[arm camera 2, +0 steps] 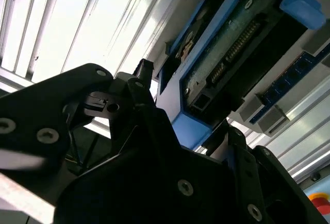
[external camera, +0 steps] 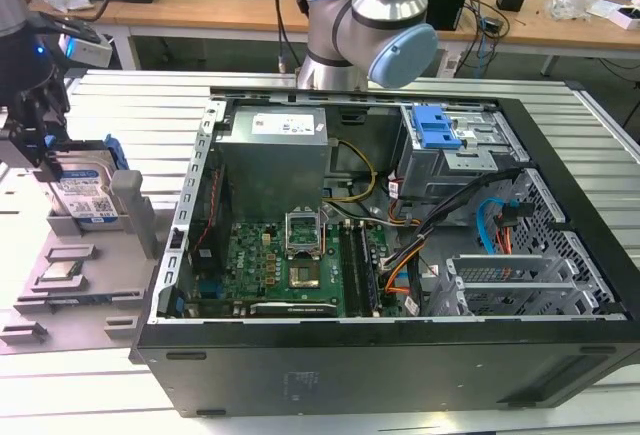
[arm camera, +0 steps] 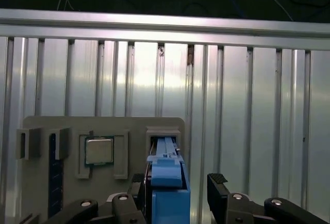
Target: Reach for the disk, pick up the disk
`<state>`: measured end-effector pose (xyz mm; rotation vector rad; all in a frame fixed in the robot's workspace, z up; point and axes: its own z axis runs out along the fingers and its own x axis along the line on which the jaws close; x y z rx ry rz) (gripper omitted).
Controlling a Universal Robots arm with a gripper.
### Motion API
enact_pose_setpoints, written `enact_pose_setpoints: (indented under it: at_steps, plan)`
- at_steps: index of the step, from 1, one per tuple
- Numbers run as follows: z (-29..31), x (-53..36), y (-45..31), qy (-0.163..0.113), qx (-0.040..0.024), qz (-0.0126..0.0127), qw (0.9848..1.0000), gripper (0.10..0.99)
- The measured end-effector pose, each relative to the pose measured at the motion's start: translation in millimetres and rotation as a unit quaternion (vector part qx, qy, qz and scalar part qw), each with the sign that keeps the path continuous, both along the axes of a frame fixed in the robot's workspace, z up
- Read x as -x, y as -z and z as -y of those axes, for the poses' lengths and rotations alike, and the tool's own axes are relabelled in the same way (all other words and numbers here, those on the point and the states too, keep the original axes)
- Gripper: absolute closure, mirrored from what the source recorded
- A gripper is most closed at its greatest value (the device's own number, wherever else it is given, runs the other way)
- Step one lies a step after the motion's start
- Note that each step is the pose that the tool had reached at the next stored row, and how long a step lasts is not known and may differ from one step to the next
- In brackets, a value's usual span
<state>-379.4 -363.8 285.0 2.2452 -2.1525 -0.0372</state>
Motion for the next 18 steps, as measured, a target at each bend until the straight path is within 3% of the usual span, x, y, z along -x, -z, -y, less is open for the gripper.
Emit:
enact_pose_setpoints:
  at_steps: [8,12,18]
  plan:
    - [0.3,0.0,1.8,0.000,0.0002,0.0000,1.0000,0.498]
    - [0.3,0.0,1.8,0.000,0.0002,0.0000,1.0000,0.718]
    - [0.3,0.0,1.8,0.000,0.0003,0.0000,1.0000,0.718]
